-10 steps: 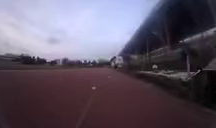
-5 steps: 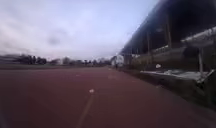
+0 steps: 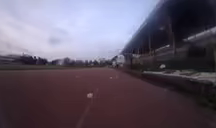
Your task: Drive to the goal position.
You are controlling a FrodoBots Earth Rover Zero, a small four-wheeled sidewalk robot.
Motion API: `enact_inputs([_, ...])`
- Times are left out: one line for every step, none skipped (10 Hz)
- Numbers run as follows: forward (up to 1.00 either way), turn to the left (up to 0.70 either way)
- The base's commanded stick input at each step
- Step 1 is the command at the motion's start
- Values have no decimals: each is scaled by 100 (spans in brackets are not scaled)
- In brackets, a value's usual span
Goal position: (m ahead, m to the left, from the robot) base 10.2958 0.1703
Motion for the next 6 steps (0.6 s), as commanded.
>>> enact_inputs([70,0])
enact_inputs([70,0])
enact_inputs([70,0])
enact_inputs([70,0])
enact_inputs([70,0])
enact_inputs([70,0])
